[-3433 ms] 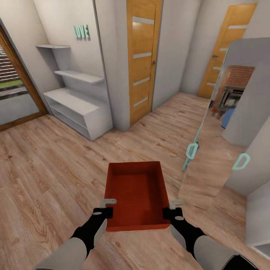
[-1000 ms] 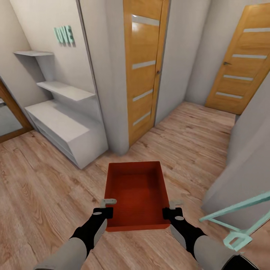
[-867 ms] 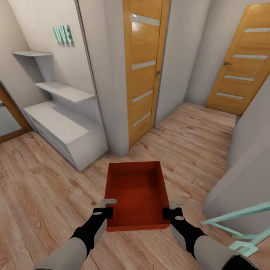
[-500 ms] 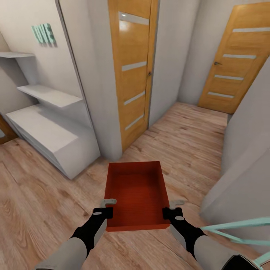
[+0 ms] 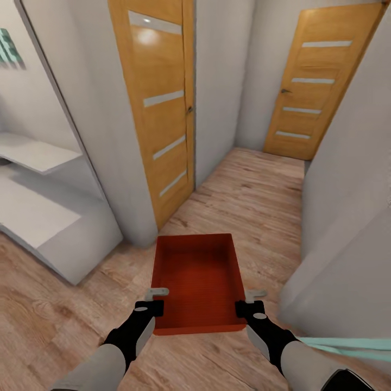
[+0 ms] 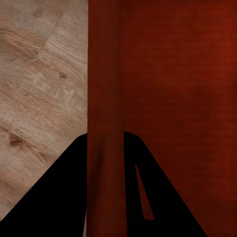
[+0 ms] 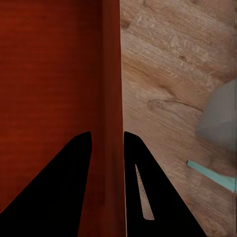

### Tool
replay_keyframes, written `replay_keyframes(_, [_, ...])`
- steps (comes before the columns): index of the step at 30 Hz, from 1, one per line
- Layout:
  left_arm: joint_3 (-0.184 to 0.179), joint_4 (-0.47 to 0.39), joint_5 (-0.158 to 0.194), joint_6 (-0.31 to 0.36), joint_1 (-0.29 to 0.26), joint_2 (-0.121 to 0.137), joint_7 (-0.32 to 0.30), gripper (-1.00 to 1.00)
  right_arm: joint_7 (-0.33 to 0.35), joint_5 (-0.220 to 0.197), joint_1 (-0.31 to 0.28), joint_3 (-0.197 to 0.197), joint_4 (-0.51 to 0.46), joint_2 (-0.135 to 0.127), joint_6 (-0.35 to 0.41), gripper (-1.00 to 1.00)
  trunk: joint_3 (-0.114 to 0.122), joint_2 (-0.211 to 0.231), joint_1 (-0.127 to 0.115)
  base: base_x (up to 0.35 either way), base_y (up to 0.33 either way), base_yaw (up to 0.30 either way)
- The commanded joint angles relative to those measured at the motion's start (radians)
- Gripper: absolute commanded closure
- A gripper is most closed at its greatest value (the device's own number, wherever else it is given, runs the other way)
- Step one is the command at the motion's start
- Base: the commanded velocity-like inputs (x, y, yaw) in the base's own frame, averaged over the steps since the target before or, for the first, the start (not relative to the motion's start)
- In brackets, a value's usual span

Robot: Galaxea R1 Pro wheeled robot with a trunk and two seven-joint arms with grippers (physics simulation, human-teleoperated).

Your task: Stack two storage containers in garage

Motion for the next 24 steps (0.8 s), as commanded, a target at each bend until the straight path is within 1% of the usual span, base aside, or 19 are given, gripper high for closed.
replay_keyframes(1, [-0.017,0.006,0.018,0.006,0.001,0.021,0.01,1.0,-0.006,0.005,-0.002,-0.02,-0.005,-0.045,-0.002,1.0,-0.001,-0.001,0.001,0.308,0.0,-0.25])
replay_keyframes(11, [-0.017,0.006,0.018,0.006,0.001,0.021,0.01,1.0,-0.006,0.005,-0.002,-0.02,-0.005,-0.045,-0.001,1.0,-0.001,-0.001,0.001,0.307,0.0,-0.23])
replay_keyframes(15, [-0.016,0.006,0.018,0.007,0.001,0.021,0.01,1.0,-0.006,0.005,-0.002,-0.02,-0.005,-0.045,-0.001,1.0,-0.001,-0.001,0.001,0.214,0.0,-0.044])
replay_keyframes(24, [-0.017,0.006,0.019,0.007,0.001,0.021,0.01,1.0,-0.006,0.005,-0.002,-0.02,-0.005,-0.045,-0.001,1.0,-0.001,-0.001,0.001,0.042,0.005,-0.003])
